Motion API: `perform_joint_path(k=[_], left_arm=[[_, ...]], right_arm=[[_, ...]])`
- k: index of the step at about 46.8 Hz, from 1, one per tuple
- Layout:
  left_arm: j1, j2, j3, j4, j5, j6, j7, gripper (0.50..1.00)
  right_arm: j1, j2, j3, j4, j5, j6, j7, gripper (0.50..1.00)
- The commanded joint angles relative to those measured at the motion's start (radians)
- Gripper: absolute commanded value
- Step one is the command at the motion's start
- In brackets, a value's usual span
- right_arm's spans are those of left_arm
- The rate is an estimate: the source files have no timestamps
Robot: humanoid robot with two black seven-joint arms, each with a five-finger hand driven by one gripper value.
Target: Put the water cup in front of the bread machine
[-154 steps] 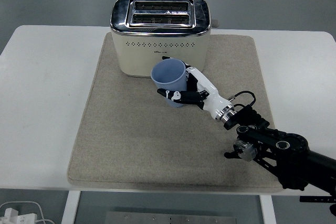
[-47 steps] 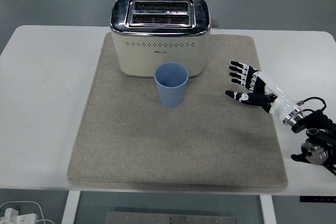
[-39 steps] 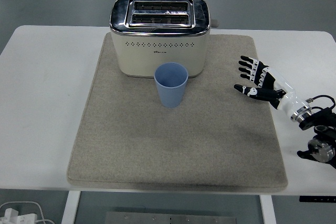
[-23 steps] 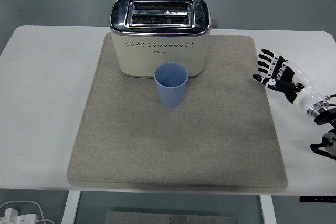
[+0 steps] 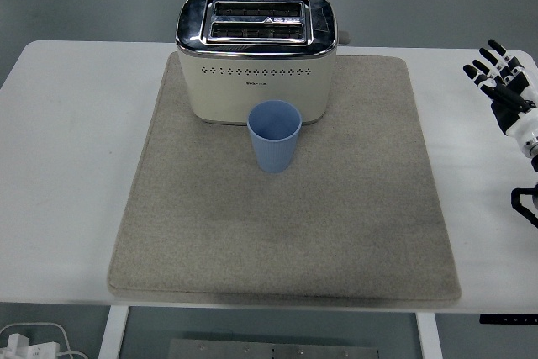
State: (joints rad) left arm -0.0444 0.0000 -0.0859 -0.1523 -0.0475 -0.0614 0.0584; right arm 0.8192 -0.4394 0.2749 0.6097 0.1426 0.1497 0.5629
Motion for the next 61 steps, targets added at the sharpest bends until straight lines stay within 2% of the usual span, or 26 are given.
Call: perform_joint_path(k=[1, 9, 15, 18, 27, 33, 40, 51, 61], left_arm=[[0.0, 0.0, 0.0, -0.001, 0.0, 0.0, 0.0, 1.0], [0.0, 0.0, 0.0, -0.003, 0.0, 0.0, 0.0, 1.0], [0.0, 0.0, 0.0, -0.003, 0.0, 0.0, 0.0, 1.0], [0.0, 0.0, 0.0, -0.003, 0.0, 0.0, 0.0, 1.0], [0.0, 0.0, 0.0, -0.001, 0.0, 0.0, 0.0, 1.0], [0.0, 0.0, 0.0, -0.003, 0.0, 0.0, 0.0, 1.0], [0.0, 0.0, 0.0, -0.003, 0.0, 0.0, 0.0, 1.0], [0.0, 0.0, 0.002, -0.004, 0.0, 0.0, 0.0, 1.0], [0.0, 0.0, 0.0, -0.003, 0.0, 0.0, 0.0, 1.0]], right_arm=[[0.008, 0.016, 0.0, -0.01, 0.028, -0.022, -0.049, 0.919], [0.049, 0.047, 0.001, -0.011, 0.081, -0.094, -0.188, 0.919], [0.066, 0.057, 0.056, -0.01, 0.127, -0.096, -0.285, 0.919], [0.066, 0.059, 0.092, -0.011, 0.127, -0.095, -0.308, 0.921], [0.078, 0.087, 0.133, -0.014, 0.127, -0.098, -0.31, 0.919], [0.098, 0.108, 0.144, -0.025, 0.127, -0.128, -0.305, 0.917], [0.103, 0.126, 0.142, -0.024, 0.114, -0.114, -0.304, 0.919], [0.141, 0.174, 0.139, -0.025, 0.111, -0.127, -0.294, 0.924], [0.143, 0.188, 0.142, -0.021, 0.111, -0.113, -0.293, 0.924]])
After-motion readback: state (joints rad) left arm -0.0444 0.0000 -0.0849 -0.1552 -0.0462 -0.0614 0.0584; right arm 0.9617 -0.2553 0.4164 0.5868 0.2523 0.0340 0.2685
